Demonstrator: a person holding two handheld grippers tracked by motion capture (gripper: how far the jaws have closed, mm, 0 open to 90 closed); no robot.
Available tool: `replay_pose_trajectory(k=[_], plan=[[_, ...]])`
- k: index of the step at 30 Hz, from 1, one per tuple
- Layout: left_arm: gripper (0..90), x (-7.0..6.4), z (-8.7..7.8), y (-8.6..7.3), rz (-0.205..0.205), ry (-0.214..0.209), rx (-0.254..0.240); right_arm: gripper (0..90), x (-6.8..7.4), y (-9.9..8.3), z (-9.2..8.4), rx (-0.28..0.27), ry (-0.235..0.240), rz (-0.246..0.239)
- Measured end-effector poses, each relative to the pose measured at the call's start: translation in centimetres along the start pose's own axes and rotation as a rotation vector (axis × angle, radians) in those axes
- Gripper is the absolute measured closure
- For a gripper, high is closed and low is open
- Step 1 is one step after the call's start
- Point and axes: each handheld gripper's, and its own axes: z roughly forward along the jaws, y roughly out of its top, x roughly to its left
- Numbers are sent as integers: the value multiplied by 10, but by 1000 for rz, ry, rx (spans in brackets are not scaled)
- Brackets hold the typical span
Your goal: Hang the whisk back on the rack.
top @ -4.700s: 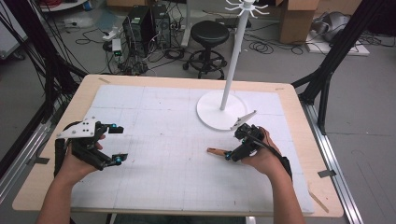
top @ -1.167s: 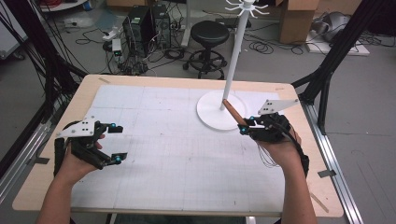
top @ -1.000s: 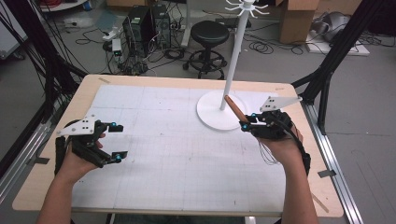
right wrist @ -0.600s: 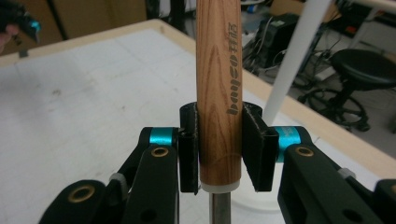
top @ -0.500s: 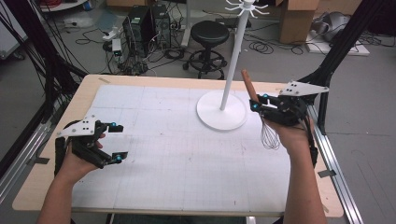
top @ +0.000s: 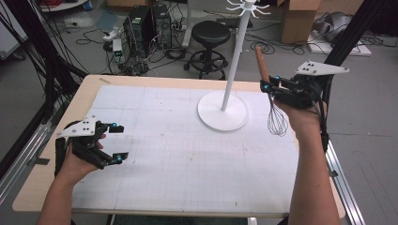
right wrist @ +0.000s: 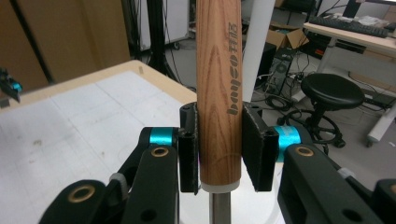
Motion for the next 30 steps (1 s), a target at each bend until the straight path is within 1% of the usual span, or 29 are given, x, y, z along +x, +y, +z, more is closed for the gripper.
replay_pose_trajectory(k=[5, 6, 11, 14, 17, 21, 26, 30], plan=[[44, 0, -1, 0, 2, 1, 1, 700, -5, 11, 3, -7, -15, 5], [44, 0, -1, 0, 3, 1, 0, 700, -7, 12, 4, -15, -20, 9], [44, 0, -1, 0, 0, 1, -3, 700, -16, 18, 5, -45, -47, 50], [44, 1, -1, 0, 2, 0, -1, 700, -20, 23, 4, -44, -71, 50], [44, 0, -1, 0, 1, -1, -1, 700, -23, 30, 4, -40, -84, 40], [44, 0, -1, 0, 4, -2, -2, 700, -26, 35, 3, -51, -88, 50], [44, 0, -2, 0, 4, -2, -5, 700, -32, 39, 4, -45, -112, 62], [44, 0, 0, 0, 3, -3, 0, 700, -35, 44, 6, -48, -127, 59]])
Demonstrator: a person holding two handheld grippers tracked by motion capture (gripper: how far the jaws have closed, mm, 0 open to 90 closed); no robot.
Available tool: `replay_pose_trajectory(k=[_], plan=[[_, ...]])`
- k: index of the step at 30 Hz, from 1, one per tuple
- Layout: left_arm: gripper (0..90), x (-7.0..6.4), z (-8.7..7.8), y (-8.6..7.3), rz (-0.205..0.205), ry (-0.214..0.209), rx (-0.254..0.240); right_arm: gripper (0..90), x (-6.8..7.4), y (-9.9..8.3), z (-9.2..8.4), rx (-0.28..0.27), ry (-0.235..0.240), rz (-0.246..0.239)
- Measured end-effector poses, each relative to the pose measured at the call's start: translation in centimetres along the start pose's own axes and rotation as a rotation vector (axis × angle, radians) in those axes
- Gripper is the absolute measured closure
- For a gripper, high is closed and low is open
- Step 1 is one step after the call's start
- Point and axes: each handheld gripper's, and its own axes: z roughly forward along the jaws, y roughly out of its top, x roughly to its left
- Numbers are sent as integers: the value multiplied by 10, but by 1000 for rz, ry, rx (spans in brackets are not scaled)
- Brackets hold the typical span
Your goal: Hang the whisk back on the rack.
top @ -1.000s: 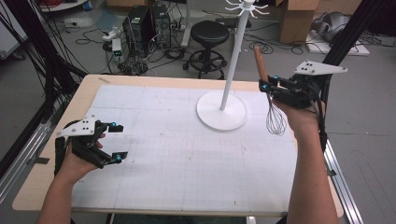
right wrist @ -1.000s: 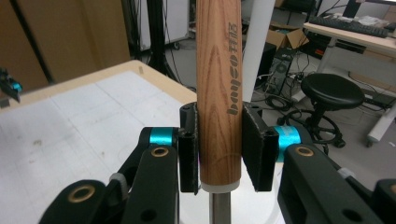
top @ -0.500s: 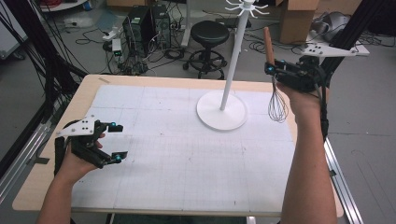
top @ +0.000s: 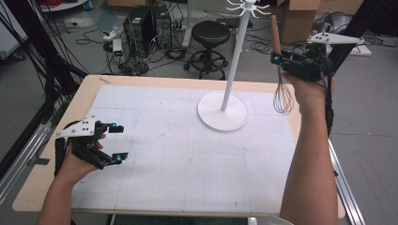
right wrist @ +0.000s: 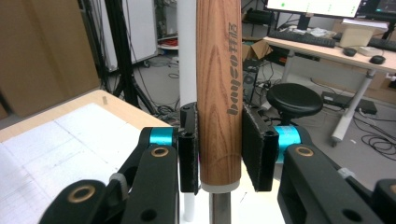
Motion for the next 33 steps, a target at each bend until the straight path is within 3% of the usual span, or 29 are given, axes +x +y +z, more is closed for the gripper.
replay_pose_trajectory(k=[12, 22, 33], plan=[[44, -1, 0, 0, 4, 0, 10, 700, -4, 16, 10, 11, -23, 2], [44, -2, 0, 0, 6, 0, 11, 699, 1, 12, 23, 29, -2, -11], [44, -2, 1, -1, 8, 0, 18, 698, 10, 15, 35, 82, -20, -29]])
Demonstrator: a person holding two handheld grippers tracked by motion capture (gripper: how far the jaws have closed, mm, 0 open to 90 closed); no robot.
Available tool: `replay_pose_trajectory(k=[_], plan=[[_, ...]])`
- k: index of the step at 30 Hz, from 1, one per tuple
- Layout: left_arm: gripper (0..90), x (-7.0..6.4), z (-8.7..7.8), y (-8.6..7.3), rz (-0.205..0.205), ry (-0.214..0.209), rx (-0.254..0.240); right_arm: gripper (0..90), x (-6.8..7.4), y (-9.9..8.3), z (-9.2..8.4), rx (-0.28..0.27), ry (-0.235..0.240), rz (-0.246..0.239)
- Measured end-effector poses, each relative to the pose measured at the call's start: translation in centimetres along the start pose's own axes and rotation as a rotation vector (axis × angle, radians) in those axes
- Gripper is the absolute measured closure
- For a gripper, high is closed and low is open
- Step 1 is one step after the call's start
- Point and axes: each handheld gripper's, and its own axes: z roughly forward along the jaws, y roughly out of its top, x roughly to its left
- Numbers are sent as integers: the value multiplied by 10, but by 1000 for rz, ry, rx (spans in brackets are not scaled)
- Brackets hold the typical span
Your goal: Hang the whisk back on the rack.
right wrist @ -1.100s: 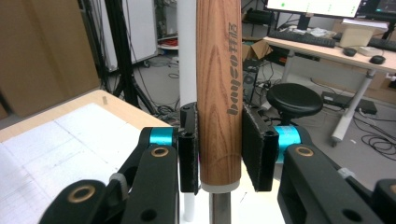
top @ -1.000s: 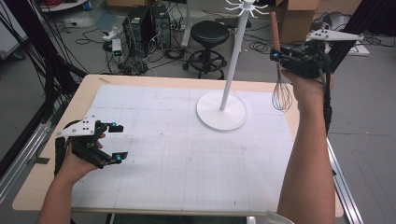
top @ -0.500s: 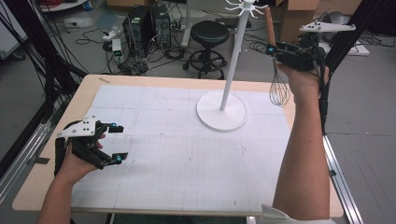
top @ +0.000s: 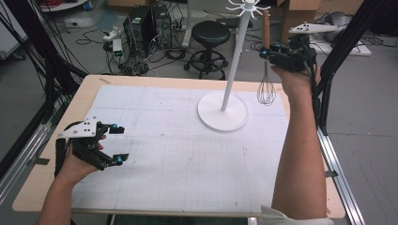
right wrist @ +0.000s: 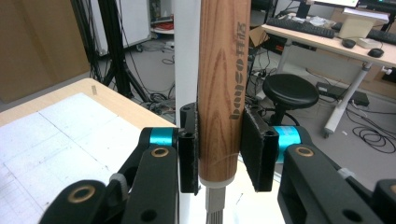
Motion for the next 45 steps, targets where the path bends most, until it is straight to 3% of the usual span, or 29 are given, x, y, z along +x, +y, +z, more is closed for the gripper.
replay_pose_trajectory(k=[13, 19, 25, 36, 45], plan=[[44, 0, 0, 0, -4, -1, 0, 680, 3, 3, 5, 27, -16, -16], [44, 0, 0, 0, 1, -4, -3, 590, 5, 2, 5, 25, -1, -33], [44, 0, 0, 0, 1, -6, -3, 556, 5, -3, -1, 32, 3, -32], [44, -1, 0, 1, 4, -7, -5, 487, 15, -3, -15, 25, 62, -83], [44, -1, 1, 0, 1, -9, -2, 429, 22, -20, -20, 27, 123, -98]])
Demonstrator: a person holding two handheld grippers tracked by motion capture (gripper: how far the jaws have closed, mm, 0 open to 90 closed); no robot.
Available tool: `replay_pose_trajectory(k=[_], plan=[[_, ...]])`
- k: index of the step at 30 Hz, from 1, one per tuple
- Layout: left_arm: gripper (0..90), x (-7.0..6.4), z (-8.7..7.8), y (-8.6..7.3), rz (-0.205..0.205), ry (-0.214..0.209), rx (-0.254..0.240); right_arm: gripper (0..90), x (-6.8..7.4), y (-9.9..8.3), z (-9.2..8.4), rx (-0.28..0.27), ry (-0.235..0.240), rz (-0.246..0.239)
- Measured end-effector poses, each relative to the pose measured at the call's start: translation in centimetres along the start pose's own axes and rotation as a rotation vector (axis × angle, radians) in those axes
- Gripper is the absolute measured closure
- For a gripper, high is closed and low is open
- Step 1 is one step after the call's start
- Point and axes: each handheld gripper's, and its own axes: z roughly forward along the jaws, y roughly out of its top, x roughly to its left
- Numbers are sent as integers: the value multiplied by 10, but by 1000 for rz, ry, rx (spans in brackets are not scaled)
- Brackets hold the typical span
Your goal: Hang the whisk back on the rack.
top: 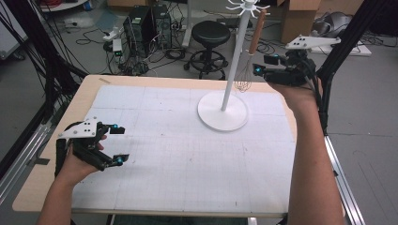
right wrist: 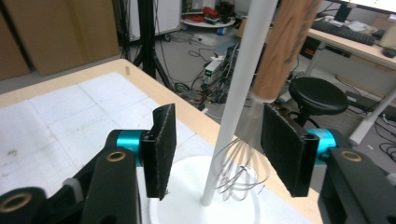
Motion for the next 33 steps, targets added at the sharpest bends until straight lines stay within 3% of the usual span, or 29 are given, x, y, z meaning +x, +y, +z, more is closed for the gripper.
replay_pose_trajectory(k=[25, 33], plan=[[44, -1, 1, 0, 5, -2, 9, 336, 35, -59, -6, -51, 135, -45], [44, -1, 2, 0, 5, -3, 13, 268, 44, -76, -2, -7, 138, -56]])
